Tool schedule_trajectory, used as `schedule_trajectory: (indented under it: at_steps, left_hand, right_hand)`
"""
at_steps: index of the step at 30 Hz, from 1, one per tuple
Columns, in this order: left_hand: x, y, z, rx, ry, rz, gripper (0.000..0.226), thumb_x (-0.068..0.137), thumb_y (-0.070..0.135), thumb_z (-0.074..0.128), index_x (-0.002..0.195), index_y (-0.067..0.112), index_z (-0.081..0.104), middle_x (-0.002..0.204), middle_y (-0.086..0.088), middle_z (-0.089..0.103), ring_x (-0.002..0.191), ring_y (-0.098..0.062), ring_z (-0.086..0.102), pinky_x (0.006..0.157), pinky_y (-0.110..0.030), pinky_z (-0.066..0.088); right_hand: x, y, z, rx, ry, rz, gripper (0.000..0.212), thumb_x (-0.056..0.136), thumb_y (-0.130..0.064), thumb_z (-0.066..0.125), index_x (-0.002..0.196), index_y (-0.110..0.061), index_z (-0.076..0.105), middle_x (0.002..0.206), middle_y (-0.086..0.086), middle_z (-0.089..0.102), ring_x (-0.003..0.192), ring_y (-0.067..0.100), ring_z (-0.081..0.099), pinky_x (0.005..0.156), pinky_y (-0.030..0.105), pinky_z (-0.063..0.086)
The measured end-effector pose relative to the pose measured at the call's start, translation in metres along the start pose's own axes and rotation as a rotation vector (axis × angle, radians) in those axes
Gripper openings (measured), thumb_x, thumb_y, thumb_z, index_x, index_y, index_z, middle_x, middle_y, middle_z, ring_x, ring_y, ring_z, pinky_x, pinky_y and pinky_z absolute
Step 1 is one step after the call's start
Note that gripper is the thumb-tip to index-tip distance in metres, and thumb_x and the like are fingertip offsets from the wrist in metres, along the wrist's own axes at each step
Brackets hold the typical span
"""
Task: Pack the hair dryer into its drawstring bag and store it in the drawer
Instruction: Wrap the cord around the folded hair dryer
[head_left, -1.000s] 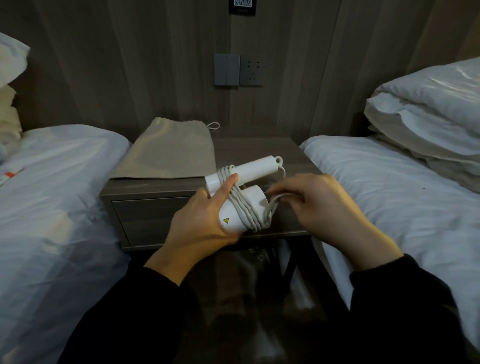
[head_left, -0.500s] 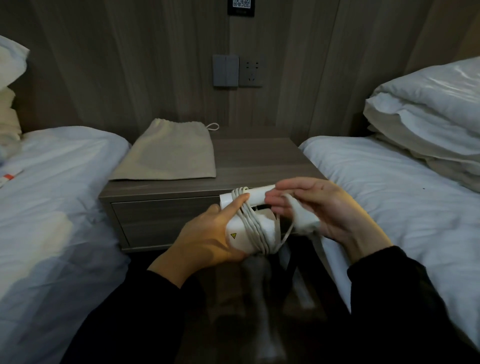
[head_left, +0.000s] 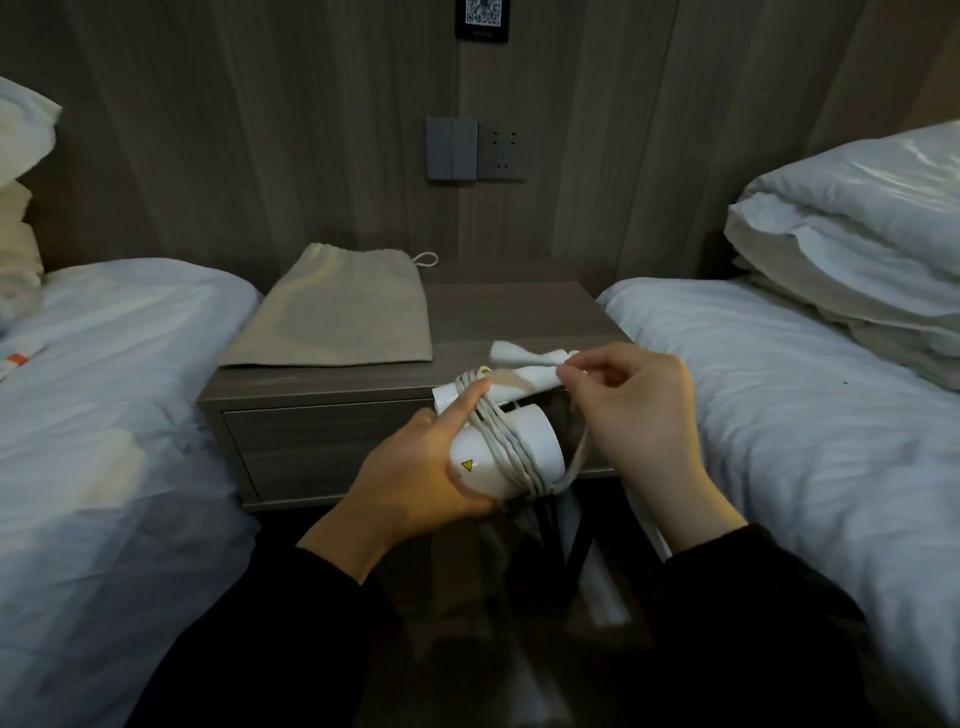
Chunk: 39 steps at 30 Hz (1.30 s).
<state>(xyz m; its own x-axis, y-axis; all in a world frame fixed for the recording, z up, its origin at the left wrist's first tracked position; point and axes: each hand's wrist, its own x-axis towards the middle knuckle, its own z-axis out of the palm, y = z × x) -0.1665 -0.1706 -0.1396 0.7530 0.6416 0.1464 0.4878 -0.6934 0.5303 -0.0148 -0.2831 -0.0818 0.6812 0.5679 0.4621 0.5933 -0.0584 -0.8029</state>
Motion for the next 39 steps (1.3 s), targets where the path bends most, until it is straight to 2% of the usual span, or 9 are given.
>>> schedule_trajectory:
  at_steps: [7, 10, 14, 19, 23, 27, 31, 35, 39]
  left_hand:
    - [0.001, 0.005, 0.002, -0.038, 0.085, -0.061, 0.112, 0.059, 0.049, 0.078, 0.135, 0.063, -0.003, 0.119, 0.004, 0.043, 0.106, -0.017, 0.049, 0.093, -0.034, 0.044]
    - [-0.003, 0.009, 0.002, 0.019, 0.114, -0.014, 0.112, 0.061, 0.049, 0.077, 0.137, 0.06, -0.005, 0.109, 0.008, 0.037, 0.095, -0.011, 0.044, 0.087, -0.029, 0.042]
    - [-0.009, 0.012, 0.006, 0.171, 0.207, 0.098, 0.112, 0.06, 0.053, 0.075, 0.137, 0.055, -0.006, 0.11, 0.002, 0.045, 0.094, -0.018, 0.052, 0.079, -0.032, 0.048]
    - [-0.011, 0.017, 0.01, 0.275, 0.238, 0.202, 0.107, 0.06, 0.059, 0.071, 0.144, 0.046, 0.006, 0.11, -0.001, 0.051, 0.095, -0.017, 0.055, 0.07, -0.026, 0.044]
    - [-0.01, 0.017, 0.013, 0.181, 0.191, 0.149, 0.109, 0.06, 0.058, 0.073, 0.144, 0.048, 0.004, 0.117, 0.0, 0.049, 0.099, -0.017, 0.055, 0.077, -0.03, 0.046]
    - [-0.008, 0.011, 0.01, 0.092, 0.166, 0.143, 0.11, 0.059, 0.056, 0.075, 0.143, 0.049, 0.004, 0.121, -0.002, 0.05, 0.105, -0.019, 0.055, 0.084, -0.034, 0.049]
    - [-0.008, 0.014, 0.011, -0.012, 0.13, 0.155, 0.111, 0.055, 0.059, 0.074, 0.14, 0.054, 0.003, 0.122, -0.001, 0.051, 0.107, -0.018, 0.055, 0.088, -0.039, 0.05]
    - [-0.005, 0.013, 0.009, -0.084, 0.142, 0.148, 0.11, 0.046, 0.07, 0.06, 0.138, 0.057, 0.002, 0.126, -0.001, 0.052, 0.109, -0.016, 0.055, 0.092, -0.038, 0.048]
    - [-0.004, 0.008, 0.003, -0.075, 0.163, 0.166, 0.109, 0.047, 0.07, 0.061, 0.14, 0.056, 0.005, 0.129, -0.001, 0.052, 0.113, -0.017, 0.054, 0.095, -0.039, 0.047]
  right_hand:
    - [0.006, 0.002, -0.01, -0.052, 0.076, 0.081, 0.01, 0.067, -0.009, 0.064, 0.058, -0.012, 0.065, 0.039, -0.005, 0.045, 0.043, 0.009, 0.042, 0.05, 0.021, 0.035]
    - [0.003, 0.001, -0.009, -0.207, 0.065, 0.061, 0.009, 0.069, -0.01, 0.06, 0.061, -0.01, 0.065, 0.048, -0.004, 0.054, 0.053, 0.015, 0.051, 0.052, 0.025, 0.037]
    - [0.004, 0.005, -0.006, -0.277, 0.061, 0.042, 0.011, 0.072, -0.009, 0.058, 0.064, -0.007, 0.065, 0.055, 0.004, 0.058, 0.058, 0.021, 0.054, 0.055, 0.026, 0.04]
    - [0.004, 0.008, 0.002, -0.086, -0.132, 0.068, 0.014, 0.076, -0.013, 0.067, 0.063, -0.016, 0.068, 0.051, -0.002, 0.063, 0.049, 0.006, 0.058, 0.058, 0.022, 0.044]
    - [0.005, 0.009, -0.001, -0.094, -0.409, -0.027, 0.014, 0.086, -0.009, 0.059, 0.088, -0.015, 0.071, 0.069, 0.0, 0.068, 0.067, 0.004, 0.063, 0.071, 0.017, 0.046]
    - [0.009, 0.012, -0.007, -0.151, -0.6, -0.106, 0.034, 0.085, -0.009, 0.062, 0.118, -0.019, 0.063, 0.087, 0.002, 0.065, 0.083, 0.013, 0.062, 0.083, 0.023, 0.048]
    - [0.011, 0.013, -0.003, -0.127, -0.496, -0.102, 0.045, 0.07, -0.016, 0.078, 0.112, -0.024, 0.063, 0.09, -0.008, 0.057, 0.084, 0.007, 0.056, 0.077, 0.013, 0.045]
    - [0.01, 0.013, 0.0, -0.154, -0.397, -0.145, 0.021, 0.072, -0.022, 0.077, 0.091, -0.022, 0.069, 0.09, -0.013, 0.065, 0.088, 0.002, 0.058, 0.076, 0.005, 0.039]
    - [0.009, 0.012, -0.001, -0.221, -0.585, -0.284, 0.025, 0.088, -0.015, 0.059, 0.11, -0.016, 0.07, 0.111, -0.003, 0.07, 0.101, 0.001, 0.057, 0.085, 0.002, 0.035]
